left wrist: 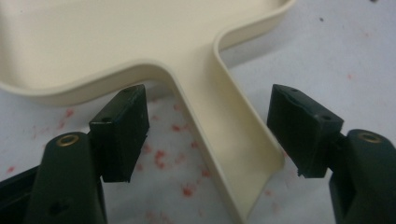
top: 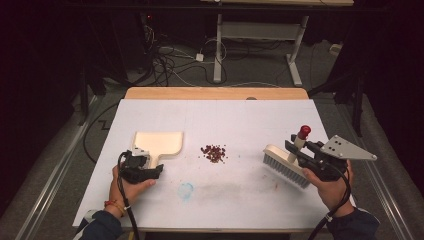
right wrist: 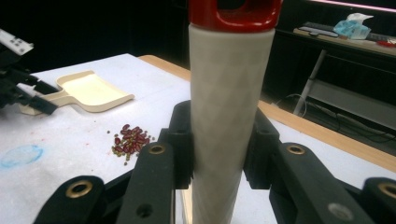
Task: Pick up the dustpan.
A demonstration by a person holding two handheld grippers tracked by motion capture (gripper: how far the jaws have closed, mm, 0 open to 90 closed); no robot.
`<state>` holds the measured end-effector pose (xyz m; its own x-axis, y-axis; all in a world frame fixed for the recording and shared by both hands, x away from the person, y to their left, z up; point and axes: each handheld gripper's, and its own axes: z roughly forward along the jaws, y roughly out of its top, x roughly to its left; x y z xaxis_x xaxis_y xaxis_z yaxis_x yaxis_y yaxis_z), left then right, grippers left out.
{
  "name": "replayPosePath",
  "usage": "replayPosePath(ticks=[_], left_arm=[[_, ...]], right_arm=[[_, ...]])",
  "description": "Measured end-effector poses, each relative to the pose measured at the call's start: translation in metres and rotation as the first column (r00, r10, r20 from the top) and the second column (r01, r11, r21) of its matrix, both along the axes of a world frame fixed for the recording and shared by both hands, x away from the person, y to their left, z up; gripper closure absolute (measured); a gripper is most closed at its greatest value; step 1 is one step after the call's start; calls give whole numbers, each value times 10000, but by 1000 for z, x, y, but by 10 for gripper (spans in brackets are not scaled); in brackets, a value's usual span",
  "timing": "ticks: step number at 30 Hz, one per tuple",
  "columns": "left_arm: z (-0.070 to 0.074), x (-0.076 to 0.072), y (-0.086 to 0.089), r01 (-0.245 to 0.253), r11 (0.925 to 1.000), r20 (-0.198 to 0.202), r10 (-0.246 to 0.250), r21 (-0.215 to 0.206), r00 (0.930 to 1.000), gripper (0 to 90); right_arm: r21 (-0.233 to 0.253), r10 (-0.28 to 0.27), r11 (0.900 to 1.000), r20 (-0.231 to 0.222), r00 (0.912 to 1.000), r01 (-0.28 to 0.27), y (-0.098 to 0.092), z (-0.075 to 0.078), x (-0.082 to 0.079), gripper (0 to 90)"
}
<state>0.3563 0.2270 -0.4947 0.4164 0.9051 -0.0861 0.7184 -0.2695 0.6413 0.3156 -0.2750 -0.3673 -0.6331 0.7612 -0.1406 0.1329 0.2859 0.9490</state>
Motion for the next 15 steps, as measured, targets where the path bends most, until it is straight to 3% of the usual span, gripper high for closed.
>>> replayPosePath(ticks=[1, 2, 5, 11, 15], left_arm=[[0, 3, 0, -156, 9997, 24, 156, -183, 9999, 292], [-1, 5, 0, -486, 9986, 103, 489, -224, 9988, 362], [-1, 8, -4, -645, 9978, 243, 640, 178, 9977, 427], [1, 14, -7, -263, 9985, 316, 248, 473, 9992, 637], [3, 16, -6, -133, 9983, 202, 121, 575, 9997, 640]], right_arm=[[0, 0, 10000, 0, 10000, 0, 0, 0, 0, 693], [-61, 35, 10000, 28, 10000, -35, 2, -1, 0, 693], [-86, 101, 9999, -24, 9999, -101, 4, -2, 0, 693], [-76, 130, 9999, -28, 9999, -130, 5, -3, 2, 693], [-44, 193, 9998, -67, 9998, -193, 7, -3, 2, 693]])
